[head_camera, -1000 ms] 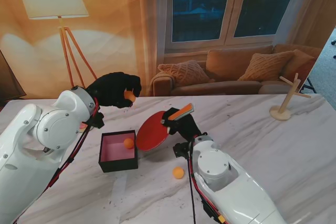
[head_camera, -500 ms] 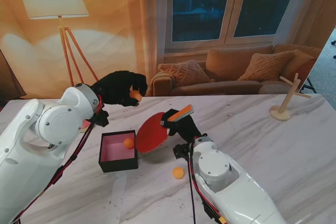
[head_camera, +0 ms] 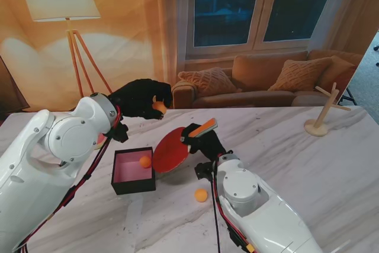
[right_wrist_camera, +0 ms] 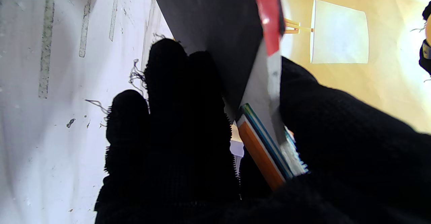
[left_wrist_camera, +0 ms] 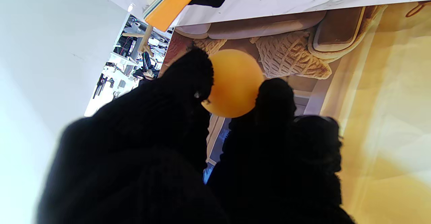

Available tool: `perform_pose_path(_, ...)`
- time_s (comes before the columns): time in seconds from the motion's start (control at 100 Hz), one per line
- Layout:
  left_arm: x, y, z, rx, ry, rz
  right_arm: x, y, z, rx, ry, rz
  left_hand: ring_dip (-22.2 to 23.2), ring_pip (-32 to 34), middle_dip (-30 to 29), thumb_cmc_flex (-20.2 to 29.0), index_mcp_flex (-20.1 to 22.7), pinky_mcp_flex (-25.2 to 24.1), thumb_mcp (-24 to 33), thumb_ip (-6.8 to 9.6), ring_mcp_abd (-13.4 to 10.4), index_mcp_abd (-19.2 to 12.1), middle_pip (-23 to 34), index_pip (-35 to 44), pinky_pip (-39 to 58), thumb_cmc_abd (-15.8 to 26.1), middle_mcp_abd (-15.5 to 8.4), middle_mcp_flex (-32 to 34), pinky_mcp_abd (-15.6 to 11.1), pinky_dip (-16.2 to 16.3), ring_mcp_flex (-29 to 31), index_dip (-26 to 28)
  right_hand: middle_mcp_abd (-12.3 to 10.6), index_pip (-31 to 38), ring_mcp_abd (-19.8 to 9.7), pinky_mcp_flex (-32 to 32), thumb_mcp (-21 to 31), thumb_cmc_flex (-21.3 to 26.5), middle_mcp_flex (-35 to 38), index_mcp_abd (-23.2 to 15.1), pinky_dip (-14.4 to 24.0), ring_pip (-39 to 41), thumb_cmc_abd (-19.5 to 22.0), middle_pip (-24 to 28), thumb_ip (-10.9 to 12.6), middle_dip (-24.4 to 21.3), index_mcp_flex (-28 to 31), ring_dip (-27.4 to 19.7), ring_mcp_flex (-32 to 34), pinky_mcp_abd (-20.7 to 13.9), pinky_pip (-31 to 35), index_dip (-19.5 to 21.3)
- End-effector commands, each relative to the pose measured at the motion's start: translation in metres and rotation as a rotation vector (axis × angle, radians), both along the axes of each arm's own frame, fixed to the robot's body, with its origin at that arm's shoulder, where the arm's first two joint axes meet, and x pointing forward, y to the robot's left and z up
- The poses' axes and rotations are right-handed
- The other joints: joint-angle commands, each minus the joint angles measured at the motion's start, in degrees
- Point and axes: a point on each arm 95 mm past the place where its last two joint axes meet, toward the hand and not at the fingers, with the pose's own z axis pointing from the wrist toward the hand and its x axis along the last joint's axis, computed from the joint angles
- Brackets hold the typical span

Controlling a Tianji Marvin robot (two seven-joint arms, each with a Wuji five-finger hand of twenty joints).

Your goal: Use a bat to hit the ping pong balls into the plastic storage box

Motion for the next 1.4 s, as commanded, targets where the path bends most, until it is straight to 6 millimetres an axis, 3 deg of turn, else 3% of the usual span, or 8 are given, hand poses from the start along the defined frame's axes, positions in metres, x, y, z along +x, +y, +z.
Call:
perform_pose_path(0.0, 0.001, -0.002, -0.006, 0.001, 0.025, -0.001, 0.000, 0.004, 0.002, 0.008, 0.007, 0.013, -0.73, -0.41, 2.33, 5.68, 1.57, -0.64, 2.23, 3.24, 7.01, 0.61, 4.97, 0.13, 2.39, 4.48, -2.90, 5.13, -8.38, -0.38, 1.66, -0.63, -14.95, 7.98, -6.39, -0.41, 9.27, 8.29, 3.15, -2.01, 0.22, -3.03, 5.55, 1.38, 2.27, -0.47, 12.68, 0.79, -3.54, -1.89, -0.47, 4.88)
perform_pose_path(0.26, 0.007, -0.005, -0.016, 0.015, 0.053, -0.007, -0.003, 0.005, 0.005, 0.026, -0.004, 0.027, -3.16, -4.12, 1.97, 5.23, 0.74, -5.61, 1.12, 3.52, 7.28, 0.65, 1.84, -2.35, -1.30, 5.03, -3.50, 2.92, -5.56, -0.19, -1.95, -2.02, -14.88, 7.89, -6.32, -0.40, 9.26, 8.27, 3.19, -1.93, 0.25, -3.05, 5.53, 1.38, 2.26, -0.47, 12.75, 0.84, -3.47, -1.89, -0.48, 5.16)
perform_pose_path(0.6, 0.008, -0.006, -0.022, 0.035, 0.085, -0.024, -0.003, 0.004, 0.003, 0.022, 0.002, 0.028, -3.46, -4.14, 1.58, 2.87, 0.30, -6.52, -0.56, 3.34, 7.62, 0.59, 0.45, -4.49, -1.29, 5.12, -3.72, 1.80, -5.15, 1.31, -2.46, -3.08, -14.91, 7.74, -6.30, -0.38, 9.30, 8.27, 3.26, -1.93, 0.33, -3.07, 5.49, 1.36, 2.27, -0.45, 12.87, 0.86, -3.41, -1.69, -0.46, 5.45)
perform_pose_path(0.85, 0.005, -0.004, -0.022, 0.058, 0.075, -0.035, -0.004, 0.003, 0.002, 0.011, 0.008, 0.029, -8.75, -7.09, -11.43, -1.59, 0.56, -5.26, -4.35, 2.95, 8.79, 0.35, 4.84, -11.79, -1.37, 5.42, -3.88, -3.53, -4.99, 2.39, -1.58, -4.56, -14.85, 7.65, -6.28, -0.38, 9.35, 8.28, 3.34, -1.90, 0.36, -3.04, 5.46, 1.39, 2.28, -0.41, 12.92, 0.91, -3.37, -1.69, -0.47, 5.62)
perform_pose_path(0.9, 0.005, -0.003, -0.023, 0.064, 0.070, -0.035, -0.004, 0.003, 0.002, 0.011, 0.009, 0.029, -9.69, -7.65, -17.68, -3.61, 0.84, -5.26, -5.36, 2.95, 9.07, 0.49, 4.86, -14.66, -1.34, 6.47, -4.00, -4.26, -4.99, 2.33, -1.60, -5.38, -14.77, 7.66, -6.31, -0.37, 9.33, 8.25, 3.30, -1.90, 0.37, -3.06, 5.45, 1.37, 2.26, -0.41, 12.99, 0.90, -3.38, -1.69, -0.48, 5.66)
perform_pose_path(0.99, 0.004, -0.001, -0.023, 0.069, 0.068, -0.040, -0.004, 0.003, 0.002, 0.010, 0.009, 0.030, -11.12, -9.45, -21.39, -8.12, 0.98, -5.77, -8.63, 3.98, 9.83, 1.15, 3.20, -20.43, -2.65, 10.00, -4.06, -5.22, -3.89, 1.97, -2.28, -6.43, -14.76, 7.64, -6.22, -0.42, 9.37, 8.28, 3.35, -1.89, 0.38, -3.03, 5.44, 1.39, 2.27, -0.40, 13.00, 0.93, -3.36, -1.65, -0.49, 5.71)
perform_pose_path(1.2, 0.003, 0.001, -0.025, 0.056, 0.095, -0.041, -0.004, 0.005, 0.004, 0.016, 0.001, 0.040, -12.12, -10.17, -23.95, -12.11, 1.57, -7.16, -12.38, 6.68, 10.79, 2.31, 0.80, -26.30, -3.30, 14.58, -3.52, -6.13, -2.56, 2.53, -3.48, -7.91, -14.77, 7.59, -6.21, -0.44, 9.39, 8.28, 3.34, -1.88, 0.44, -3.03, 5.46, 1.39, 2.27, -0.39, 13.01, 0.93, -3.37, -1.58, -0.49, 5.81)
perform_pose_path(1.39, 0.004, 0.003, -0.025, 0.057, 0.092, -0.027, -0.003, 0.000, 0.002, -0.017, -0.009, 0.045, -11.59, -9.78, -24.30, -11.56, 1.91, -8.46, -13.17, 6.81, 10.76, 2.23, 0.56, -26.77, -3.42, 14.70, -3.32, -6.25, -2.31, 3.11, -4.26, -7.91, -14.68, 7.57, -6.12, -0.47, 9.48, 8.31, 3.42, -1.79, 0.50, -3.03, 5.39, 1.42, 2.28, -0.39, 13.07, 0.91, -3.38, -1.58, -0.51, 5.89)
